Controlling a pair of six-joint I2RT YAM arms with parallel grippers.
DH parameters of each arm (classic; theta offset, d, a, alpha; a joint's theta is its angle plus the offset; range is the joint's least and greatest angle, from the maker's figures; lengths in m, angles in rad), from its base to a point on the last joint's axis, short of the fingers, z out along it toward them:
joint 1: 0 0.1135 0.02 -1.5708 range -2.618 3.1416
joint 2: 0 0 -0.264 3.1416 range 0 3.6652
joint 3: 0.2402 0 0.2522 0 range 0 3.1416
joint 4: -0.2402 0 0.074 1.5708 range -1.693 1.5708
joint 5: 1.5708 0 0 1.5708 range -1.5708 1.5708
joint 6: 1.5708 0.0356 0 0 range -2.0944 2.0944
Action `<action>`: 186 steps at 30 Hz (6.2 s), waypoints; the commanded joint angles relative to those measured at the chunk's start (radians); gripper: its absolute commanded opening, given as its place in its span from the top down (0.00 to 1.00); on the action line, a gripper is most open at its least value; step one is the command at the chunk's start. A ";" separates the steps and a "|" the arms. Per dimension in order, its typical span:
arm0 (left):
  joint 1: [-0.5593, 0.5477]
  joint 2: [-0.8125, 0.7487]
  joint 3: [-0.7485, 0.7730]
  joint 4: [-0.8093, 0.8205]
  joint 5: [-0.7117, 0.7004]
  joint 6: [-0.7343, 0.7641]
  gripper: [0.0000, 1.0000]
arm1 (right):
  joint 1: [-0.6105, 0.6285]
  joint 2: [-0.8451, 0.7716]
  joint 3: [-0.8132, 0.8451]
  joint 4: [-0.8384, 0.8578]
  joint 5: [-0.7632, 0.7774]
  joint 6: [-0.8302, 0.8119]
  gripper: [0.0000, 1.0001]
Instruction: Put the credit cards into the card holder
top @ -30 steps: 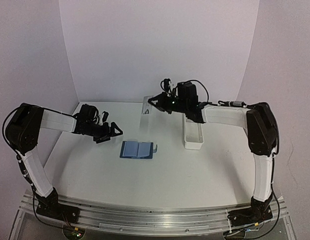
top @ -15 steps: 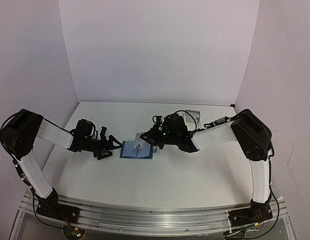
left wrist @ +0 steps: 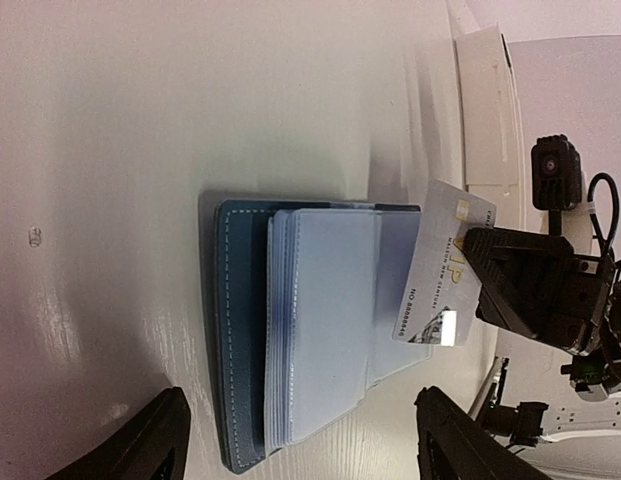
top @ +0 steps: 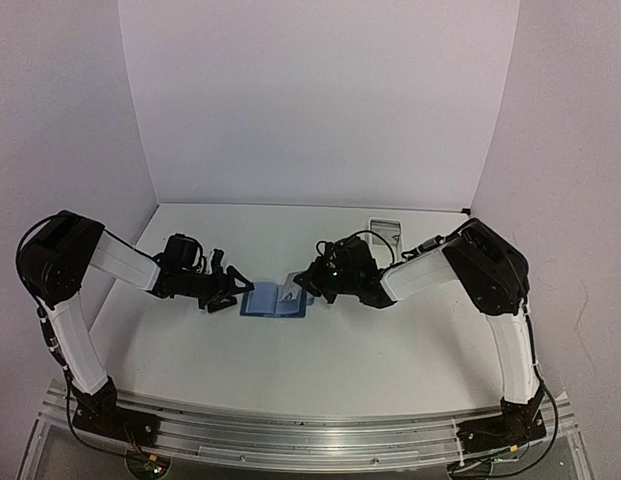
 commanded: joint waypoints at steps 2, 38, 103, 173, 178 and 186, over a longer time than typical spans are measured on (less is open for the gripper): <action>0.003 -0.051 0.025 -0.158 -0.068 0.213 0.21 | 0.002 0.068 0.067 0.076 0.006 0.035 1.00; -0.039 0.069 0.195 -0.558 0.040 2.106 0.33 | -0.013 0.199 0.109 0.247 -0.030 0.077 1.00; -0.055 0.130 0.252 -0.721 -0.055 2.051 0.39 | 0.051 0.190 0.163 -0.147 -0.212 -0.130 1.00; -0.012 0.104 0.187 -0.401 -0.019 2.236 0.58 | 0.090 0.107 0.567 -0.697 0.161 -0.348 0.06; -0.013 0.104 0.194 -0.409 -0.024 2.245 0.57 | 0.111 0.092 0.585 -0.776 0.260 -0.422 0.05; -0.012 0.104 0.199 -0.410 -0.014 2.256 0.55 | 0.116 0.093 0.607 -0.844 0.357 -0.508 0.06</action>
